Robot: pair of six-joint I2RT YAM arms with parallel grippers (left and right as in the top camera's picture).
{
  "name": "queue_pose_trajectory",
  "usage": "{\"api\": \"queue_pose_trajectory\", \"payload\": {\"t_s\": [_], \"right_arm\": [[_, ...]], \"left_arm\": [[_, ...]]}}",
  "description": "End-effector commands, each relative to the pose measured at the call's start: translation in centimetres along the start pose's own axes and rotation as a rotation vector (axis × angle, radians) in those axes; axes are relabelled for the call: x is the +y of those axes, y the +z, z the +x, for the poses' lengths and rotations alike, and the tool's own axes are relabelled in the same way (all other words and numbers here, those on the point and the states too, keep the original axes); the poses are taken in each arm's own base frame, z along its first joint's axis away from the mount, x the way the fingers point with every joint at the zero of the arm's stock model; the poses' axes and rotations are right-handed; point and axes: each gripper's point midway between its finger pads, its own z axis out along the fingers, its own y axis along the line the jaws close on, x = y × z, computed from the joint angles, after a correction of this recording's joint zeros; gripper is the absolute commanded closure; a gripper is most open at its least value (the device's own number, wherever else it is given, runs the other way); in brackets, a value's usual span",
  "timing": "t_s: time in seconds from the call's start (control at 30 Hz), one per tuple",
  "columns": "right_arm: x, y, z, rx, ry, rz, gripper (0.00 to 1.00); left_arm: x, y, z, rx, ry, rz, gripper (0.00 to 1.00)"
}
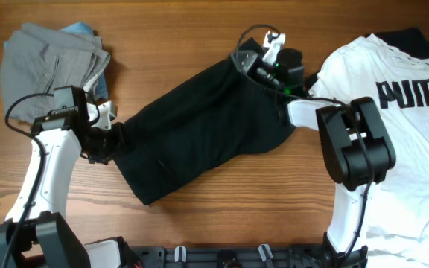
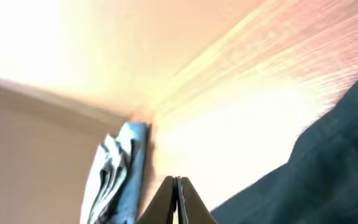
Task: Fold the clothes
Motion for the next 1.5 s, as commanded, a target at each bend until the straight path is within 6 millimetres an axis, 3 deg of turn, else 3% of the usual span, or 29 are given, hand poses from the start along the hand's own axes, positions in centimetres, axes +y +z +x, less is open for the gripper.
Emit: {"api": "queue_pose_trajectory", "payload": {"t_s": [0.0,0.07,0.13,0.2,0.23,0.37,0.43,0.5,0.67,0.7,0.77,0.8,0.87,0.93,0.97,1.07,1.17,1.27,1.37,1.47], "right_arm": [[0.8,-1.9,-0.7,0.111,-0.104,-0.017,0.94],[-1.9,-4.1,-0.1,0.192,-0.163,0.114,0.94],[-3.5,-6.1,0.2,0.239,-0.190,0.227,0.92],[-6.0,-9.6,0.5,0.283,-0.150,0.425,0.90],[-7.3,-11.1,0.8,0.299,-0.116,0.518,0.89],[-12.3,-15.5,4.9,0.439,-0.029,0.793,0.88],[-14.9,-17.2,7.9,0.508,0.041,0.893,0.89],[-16.7,-18.2,9.4,0.527,0.115,0.963,0.93],[-16.7,-24.2,12.5,0.636,0.337,1.178,0.96],[-16.1,-25.5,13.5,0.691,0.362,1.215,0.96],[-15.2,-26.4,13.9,0.728,0.369,1.226,0.96],[-14.8,-26.6,13.7,0.727,0.367,1.224,0.96],[-13.5,-25.9,12.2,0.690,0.305,1.166,0.96],[-12.0,-24.6,10.6,0.663,0.205,1.061,0.95],[-10.5,-23.8,9.2,0.628,0.132,0.987,0.90],[-7.3,-21.6,5.7,0.505,-0.009,0.834,0.85],[-6.2,-18.8,2.5,0.389,-0.125,0.722,0.95],[-6.7,-15.5,2.4,0.395,-0.241,0.625,0.94],[-9.9,-12.5,3.5,0.387,-0.222,0.604,0.94],[-9.0,-8.6,1.7,0.275,-0.224,0.432,0.93]], "left_arm": [[-1.8,0.7,0.7,0.028,0.078,0.028,0.73],[-3.0,1.1,1.3,0.048,0.122,0.042,0.73],[-4.2,1.5,1.7,0.063,0.168,0.051,0.82],[-5.5,2.0,2.2,0.072,0.225,0.052,0.96],[-5.7,2.3,2.3,0.070,0.234,0.030,0.96],[-3.4,2.6,1.3,0.009,0.007,-0.160,0.96],[-2.9,3.2,1.8,0.023,-0.073,-0.173,0.96],[-2.0,4.1,2.9,0.061,-0.130,-0.193,0.92],[2.3,7.6,4.5,0.069,-0.268,-0.337,0.85],[3.6,8.6,4.0,0.043,-0.275,-0.378,0.83],[4.8,9.4,2.4,-0.008,-0.276,-0.407,0.83],[4.9,10.1,0.6,-0.060,-0.248,-0.382,0.83],[4.3,10.2,-3.5,-0.196,-0.198,-0.317,0.82],[3.4,9.2,-6.4,-0.271,-0.153,-0.289,0.82],[2.6,8.3,-8.1,-0.300,-0.097,-0.283,0.82],[0.8,5.5,-10.6,-0.297,-0.019,-0.292,0.72],[-0.6,3.4,-10.2,-0.219,-0.029,-0.283,0.63],[-1.8,2.9,-8.6,-0.137,-0.001,-0.230,0.60],[-1.4,2.2,-6.2,-0.056,-0.023,-0.250,0.52],[-1.5,2.2,-5.5,-0.028,-0.029,-0.243,0.40]]}}
